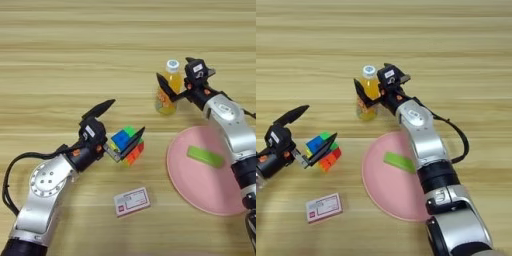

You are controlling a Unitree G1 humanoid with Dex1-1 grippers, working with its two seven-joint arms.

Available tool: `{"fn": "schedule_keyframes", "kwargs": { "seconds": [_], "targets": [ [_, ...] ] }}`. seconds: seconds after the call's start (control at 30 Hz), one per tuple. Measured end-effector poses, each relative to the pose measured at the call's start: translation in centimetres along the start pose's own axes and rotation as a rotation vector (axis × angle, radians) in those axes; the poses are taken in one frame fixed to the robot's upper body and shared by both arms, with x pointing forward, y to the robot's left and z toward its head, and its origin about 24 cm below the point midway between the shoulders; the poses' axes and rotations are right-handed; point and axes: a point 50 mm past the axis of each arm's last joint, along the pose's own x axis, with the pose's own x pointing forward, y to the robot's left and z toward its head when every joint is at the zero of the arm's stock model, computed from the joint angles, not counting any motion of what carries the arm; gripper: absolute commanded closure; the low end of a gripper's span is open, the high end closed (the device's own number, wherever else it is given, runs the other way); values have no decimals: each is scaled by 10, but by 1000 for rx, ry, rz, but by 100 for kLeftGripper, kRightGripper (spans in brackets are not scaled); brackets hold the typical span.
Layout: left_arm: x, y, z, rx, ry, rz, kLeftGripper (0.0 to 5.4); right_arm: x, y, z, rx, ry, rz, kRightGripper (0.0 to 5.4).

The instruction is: Move the objects on the table

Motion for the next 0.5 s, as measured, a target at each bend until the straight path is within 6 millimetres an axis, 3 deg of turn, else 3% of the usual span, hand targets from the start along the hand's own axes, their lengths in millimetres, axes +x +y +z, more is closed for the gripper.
{"fn": "schedule_keyframes", "kwargs": {
  "seconds": [0.13,0.5],
  "targets": [
    [1,3,10,-36,-73,35,1,3,-3,-9,13,37,-8,0],
    [5,13,17,-41,-121,112,0,5,-1,-20,29,85,16,160]
  ]
}}
